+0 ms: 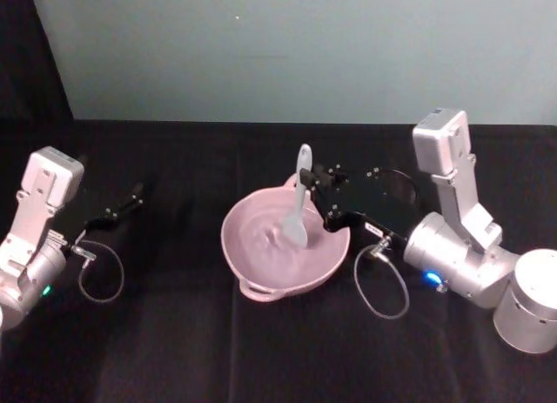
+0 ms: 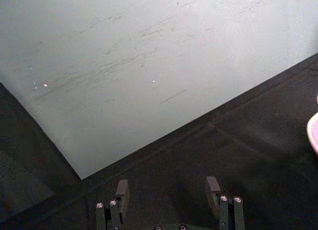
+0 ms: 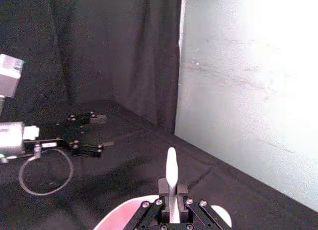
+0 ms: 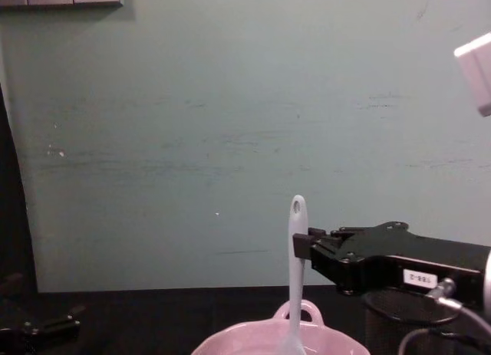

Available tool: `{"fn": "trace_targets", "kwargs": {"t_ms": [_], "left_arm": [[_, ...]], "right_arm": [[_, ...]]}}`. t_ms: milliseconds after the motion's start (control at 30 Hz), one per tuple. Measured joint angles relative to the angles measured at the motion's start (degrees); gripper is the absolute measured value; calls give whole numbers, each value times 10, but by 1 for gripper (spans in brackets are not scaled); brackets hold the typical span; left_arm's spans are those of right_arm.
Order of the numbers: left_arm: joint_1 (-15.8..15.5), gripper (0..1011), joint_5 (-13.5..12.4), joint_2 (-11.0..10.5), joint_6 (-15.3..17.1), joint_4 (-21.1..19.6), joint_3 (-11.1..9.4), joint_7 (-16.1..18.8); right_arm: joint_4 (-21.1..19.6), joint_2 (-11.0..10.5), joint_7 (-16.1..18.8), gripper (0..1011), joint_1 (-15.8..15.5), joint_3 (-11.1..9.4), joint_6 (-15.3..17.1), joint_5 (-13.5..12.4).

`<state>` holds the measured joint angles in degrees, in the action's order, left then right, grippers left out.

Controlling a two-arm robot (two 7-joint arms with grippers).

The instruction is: Use the one hand to pick up the spoon and stir the clear water in the bowl.

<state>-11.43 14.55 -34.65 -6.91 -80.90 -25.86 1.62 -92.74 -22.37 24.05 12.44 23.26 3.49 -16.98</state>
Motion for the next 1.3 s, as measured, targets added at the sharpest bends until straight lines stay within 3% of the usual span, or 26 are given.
{"fn": "trace_targets", "kwargs": {"t_ms": [267, 600, 733, 967, 1133, 1300], "left_arm": [[0, 1011, 0, 0, 0, 0, 0, 0], [0, 1011, 0, 0, 0, 0, 0, 0], [0, 1011, 0, 0, 0, 0, 0, 0], [0, 1011, 0, 0, 0, 0, 0, 0], [0, 1011, 0, 0, 0, 0, 0, 0], [0, 1011, 0, 0, 0, 0, 0, 0]], "right_arm": [[-43, -19, 22, 100, -19, -2, 39, -44], [-22, -4, 28, 100, 1, 25, 35, -64], [14, 13, 25, 100, 22, 36, 10, -59], [67, 32, 15, 100, 43, 34, -36, -48], [81, 33, 7, 100, 48, 26, -51, -37], [70, 21, 3, 100, 44, 20, -51, -21]]}}
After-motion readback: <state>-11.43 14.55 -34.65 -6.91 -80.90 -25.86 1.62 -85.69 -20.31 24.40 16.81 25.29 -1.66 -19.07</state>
